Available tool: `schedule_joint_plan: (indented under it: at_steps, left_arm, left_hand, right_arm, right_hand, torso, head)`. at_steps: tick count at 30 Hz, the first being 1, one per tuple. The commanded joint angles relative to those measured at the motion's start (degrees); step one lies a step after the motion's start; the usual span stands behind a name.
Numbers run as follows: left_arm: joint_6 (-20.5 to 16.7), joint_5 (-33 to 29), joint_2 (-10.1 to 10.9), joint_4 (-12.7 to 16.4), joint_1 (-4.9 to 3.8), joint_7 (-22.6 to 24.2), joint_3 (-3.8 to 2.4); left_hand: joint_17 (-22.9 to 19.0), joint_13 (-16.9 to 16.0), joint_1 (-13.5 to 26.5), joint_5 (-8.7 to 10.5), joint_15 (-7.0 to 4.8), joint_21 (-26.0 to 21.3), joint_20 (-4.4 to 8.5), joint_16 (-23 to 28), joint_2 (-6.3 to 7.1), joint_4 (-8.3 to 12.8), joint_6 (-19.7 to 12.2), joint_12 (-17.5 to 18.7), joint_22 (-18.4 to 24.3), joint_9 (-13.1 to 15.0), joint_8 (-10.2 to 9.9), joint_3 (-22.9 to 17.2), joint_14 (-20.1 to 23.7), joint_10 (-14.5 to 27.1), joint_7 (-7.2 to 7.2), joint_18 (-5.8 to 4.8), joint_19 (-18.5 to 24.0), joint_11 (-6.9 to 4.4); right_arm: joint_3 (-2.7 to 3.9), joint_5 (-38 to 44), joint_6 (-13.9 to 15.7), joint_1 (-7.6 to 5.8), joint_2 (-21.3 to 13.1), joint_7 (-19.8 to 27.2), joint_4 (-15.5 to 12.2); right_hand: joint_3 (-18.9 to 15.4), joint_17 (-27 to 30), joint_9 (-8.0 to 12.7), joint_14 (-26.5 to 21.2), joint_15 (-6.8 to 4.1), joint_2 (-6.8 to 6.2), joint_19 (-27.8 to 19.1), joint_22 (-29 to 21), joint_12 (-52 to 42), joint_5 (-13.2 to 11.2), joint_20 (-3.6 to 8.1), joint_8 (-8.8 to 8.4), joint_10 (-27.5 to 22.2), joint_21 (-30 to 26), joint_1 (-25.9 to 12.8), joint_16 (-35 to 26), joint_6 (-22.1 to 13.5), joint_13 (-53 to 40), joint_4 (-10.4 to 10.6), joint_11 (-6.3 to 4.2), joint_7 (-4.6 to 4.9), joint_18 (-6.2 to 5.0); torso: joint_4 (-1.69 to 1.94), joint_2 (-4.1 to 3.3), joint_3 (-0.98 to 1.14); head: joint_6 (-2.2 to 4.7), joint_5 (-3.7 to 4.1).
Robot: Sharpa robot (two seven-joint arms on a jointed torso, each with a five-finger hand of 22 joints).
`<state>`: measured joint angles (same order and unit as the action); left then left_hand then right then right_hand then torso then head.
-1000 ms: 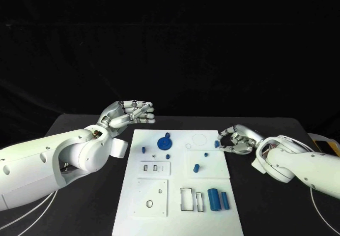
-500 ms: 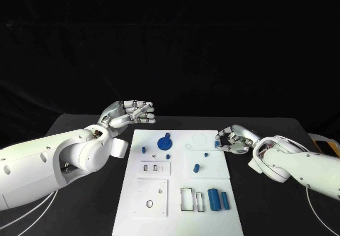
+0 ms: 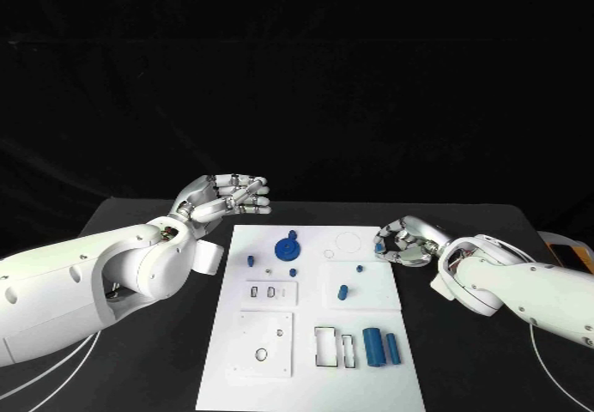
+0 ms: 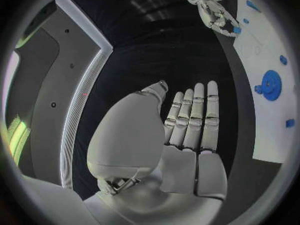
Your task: Assemble the parts on the task board
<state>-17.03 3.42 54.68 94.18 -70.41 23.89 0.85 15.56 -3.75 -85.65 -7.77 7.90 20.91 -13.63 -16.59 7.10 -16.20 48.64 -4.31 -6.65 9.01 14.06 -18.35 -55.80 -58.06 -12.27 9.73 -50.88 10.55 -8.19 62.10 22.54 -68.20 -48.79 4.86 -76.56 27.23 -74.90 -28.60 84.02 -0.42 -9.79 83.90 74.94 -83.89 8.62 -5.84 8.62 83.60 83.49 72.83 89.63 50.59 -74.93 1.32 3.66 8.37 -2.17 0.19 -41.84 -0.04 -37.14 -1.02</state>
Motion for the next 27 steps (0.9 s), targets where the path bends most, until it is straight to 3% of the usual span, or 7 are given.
schedule_joint_plan:
  at_steps: [1,17,22,27]
  left_arm:
    - [1.01,-0.07,-0.07,0.11,-0.06,0.29,-0.04]
    - [1.04,-0.07,-0.01,0.11,-0.06,0.20,-0.04]
    - [1.04,-0.07,0.02,0.11,-0.06,0.17,-0.04]
    - [1.02,-0.07,0.07,0.12,-0.06,0.16,-0.04]
  left_hand:
    - [0.06,-0.09,-0.24,0.16,0.11,-0.34,-0.25,0.22,0.33,-0.01,-0.38,0.32,0.08,-0.05,-0.21,-0.30,0.18,0.05,-1.85,0.72,0.10,0.31]
    - [0.25,-0.10,-0.24,0.16,0.11,-0.36,-0.27,0.37,0.46,0.01,-0.35,0.40,0.16,-0.07,-0.28,-0.54,0.18,0.00,-1.83,0.73,0.11,0.29]
    - [0.25,-0.10,-0.24,0.16,0.11,-0.36,-0.27,0.37,0.46,0.01,-0.35,0.40,0.16,-0.07,-0.28,-0.54,0.18,0.00,-1.83,0.73,0.11,0.29]
    - [0.25,-0.10,-0.24,0.16,0.11,-0.36,-0.27,0.37,0.46,0.01,-0.35,0.40,0.16,-0.07,-0.28,-0.54,0.18,0.00,-1.83,0.73,0.11,0.29]
  right_arm:
    - [-0.02,0.10,-0.49,0.12,0.14,-0.24,0.20]
    - [-0.03,0.39,-0.43,0.52,0.49,-0.17,0.84]
    - [-0.03,0.07,0.44,0.56,0.49,0.38,0.79]
    - [-0.03,-0.41,2.04,0.58,0.46,1.25,0.78]
  right_hand:
    - [0.48,-14.76,-0.08,5.90,0.14,0.59,0.93,9.00,-0.37,-0.27,-0.09,0.19,0.79,0.22,-0.12,0.28,0.42,-8.55,-0.01,0.01,-0.05,0.15]
    - [0.77,-14.82,-0.10,5.92,0.16,0.65,0.98,9.06,-0.47,-0.46,-0.07,0.28,0.89,0.25,-0.22,0.30,1.02,-8.66,-0.11,0.08,0.05,0.16]
    - [1.63,-14.92,-0.36,5.94,0.11,1.54,1.14,9.27,-0.75,-0.57,-0.05,1.01,1.18,0.41,-0.52,0.32,3.25,-8.96,-0.08,-0.06,-0.17,0.22]
    - [2.65,-15.10,-0.98,5.98,-0.49,3.14,1.46,9.68,-1.22,-0.65,0.38,2.40,1.70,0.76,-0.69,0.37,5.97,-9.49,-0.12,-0.85,-1.12,0.32]
  torso:
    - [-0.03,-0.01,0.03]
    - [-0.07,-0.01,0.05]
    - [-0.06,-0.02,0.06]
    - [-0.02,0.00,0.05]
  head:
    - [-0.05,-0.04]
    - [-0.19,-0.11]
    - [-0.23,-0.08]
    - [-0.29,0.00]
